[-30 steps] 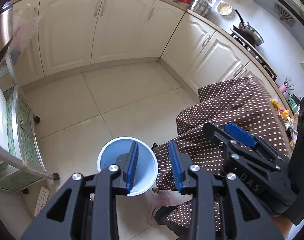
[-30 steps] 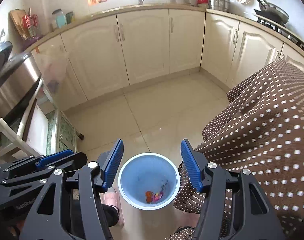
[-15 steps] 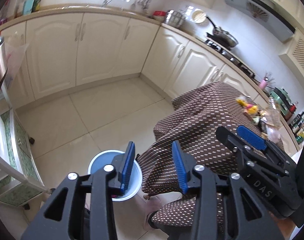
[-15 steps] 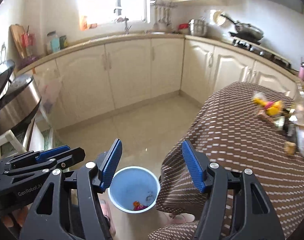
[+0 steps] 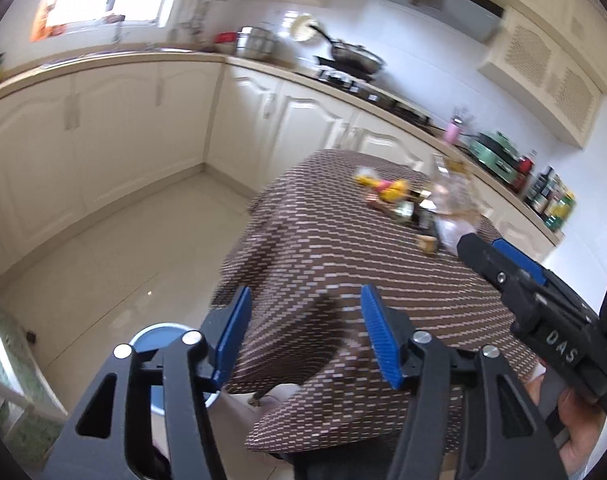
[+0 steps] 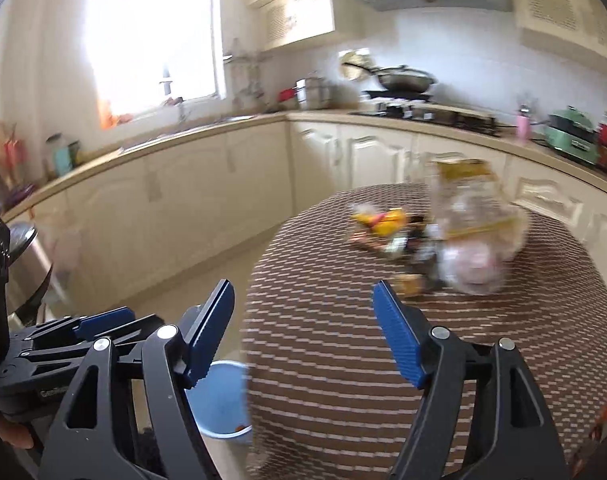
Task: Collect trash
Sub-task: 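Return to the table and grasp the small tan wrapper with the left tool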
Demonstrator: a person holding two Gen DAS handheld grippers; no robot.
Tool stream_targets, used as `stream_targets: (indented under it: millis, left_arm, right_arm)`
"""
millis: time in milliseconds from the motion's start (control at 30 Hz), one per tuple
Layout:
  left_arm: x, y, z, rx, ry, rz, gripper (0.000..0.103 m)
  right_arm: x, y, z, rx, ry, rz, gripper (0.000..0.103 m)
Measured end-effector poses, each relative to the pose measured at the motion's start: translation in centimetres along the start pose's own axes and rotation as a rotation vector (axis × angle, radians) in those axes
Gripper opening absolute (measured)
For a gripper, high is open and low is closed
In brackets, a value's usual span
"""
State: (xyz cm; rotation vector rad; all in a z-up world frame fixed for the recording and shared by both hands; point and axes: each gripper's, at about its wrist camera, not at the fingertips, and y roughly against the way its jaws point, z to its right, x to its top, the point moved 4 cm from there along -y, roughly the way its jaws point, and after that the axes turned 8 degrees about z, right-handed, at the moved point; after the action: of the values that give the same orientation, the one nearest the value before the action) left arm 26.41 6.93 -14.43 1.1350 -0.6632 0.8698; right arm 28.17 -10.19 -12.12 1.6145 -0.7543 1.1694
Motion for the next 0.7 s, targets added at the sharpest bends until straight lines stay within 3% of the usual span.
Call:
stream_targets:
  millis: [333, 500, 700]
  left_arm:
    - [0.2, -4.1, 7.5, -0.108, -0.099, -0.048, 0.063]
    - [0.1, -8.1, 11.7, -0.171, -0.152, -0.098, 0.063]
    - [0.2, -13.3, 14.8, -0.182, -0.216, -0.177, 0.063]
  right_arm:
    - [-1.0, 2.3, 10.9, -0.180, -0.101, 0.015, 0.072]
    - [-1.7, 2.1, 14.4, -0.238, -0.133, -0.005, 0.072]
    - [-1.8, 0.2, 17.4, -0.273, -0.132, -0.050, 0.073]
